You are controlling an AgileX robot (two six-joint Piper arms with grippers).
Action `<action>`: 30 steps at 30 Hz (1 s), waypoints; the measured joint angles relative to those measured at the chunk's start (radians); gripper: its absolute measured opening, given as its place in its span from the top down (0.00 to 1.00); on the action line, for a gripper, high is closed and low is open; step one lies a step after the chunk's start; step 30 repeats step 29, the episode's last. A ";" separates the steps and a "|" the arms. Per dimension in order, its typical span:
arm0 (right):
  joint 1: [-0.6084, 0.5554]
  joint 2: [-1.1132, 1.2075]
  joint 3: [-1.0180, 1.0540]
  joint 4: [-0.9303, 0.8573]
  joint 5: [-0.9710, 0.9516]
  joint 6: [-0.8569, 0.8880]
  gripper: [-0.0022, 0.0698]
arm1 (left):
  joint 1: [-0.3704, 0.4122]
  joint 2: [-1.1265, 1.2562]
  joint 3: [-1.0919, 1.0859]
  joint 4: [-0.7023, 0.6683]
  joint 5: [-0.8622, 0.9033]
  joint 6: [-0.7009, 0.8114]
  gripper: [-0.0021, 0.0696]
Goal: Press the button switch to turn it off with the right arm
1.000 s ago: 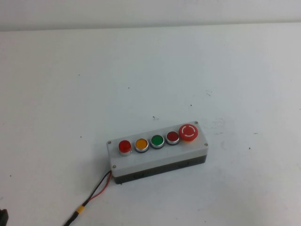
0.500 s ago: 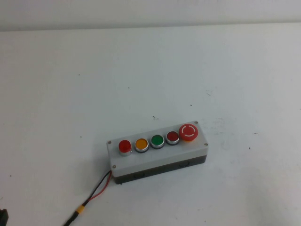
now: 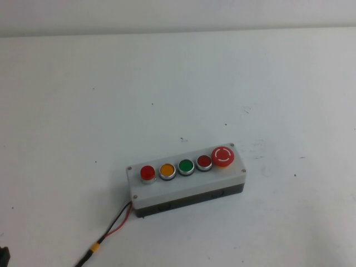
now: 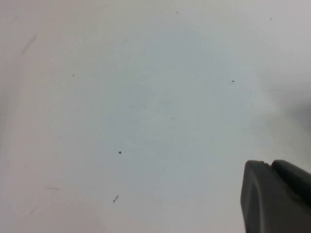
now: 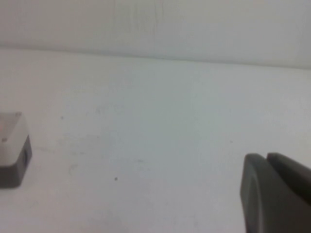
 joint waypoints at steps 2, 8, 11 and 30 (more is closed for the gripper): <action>0.000 0.000 0.000 0.102 0.046 -0.149 0.99 | 0.000 0.000 0.000 0.000 0.000 0.000 0.97; 0.000 0.000 0.000 0.276 0.174 -0.318 0.99 | 0.000 0.000 0.000 0.000 0.000 0.000 0.97; 0.000 0.000 0.000 0.306 0.180 -0.326 0.99 | 0.000 0.000 0.000 0.000 0.000 0.000 0.97; 0.000 0.000 0.000 0.319 0.181 -0.330 0.99 | 0.000 0.000 0.000 0.000 0.000 0.000 0.97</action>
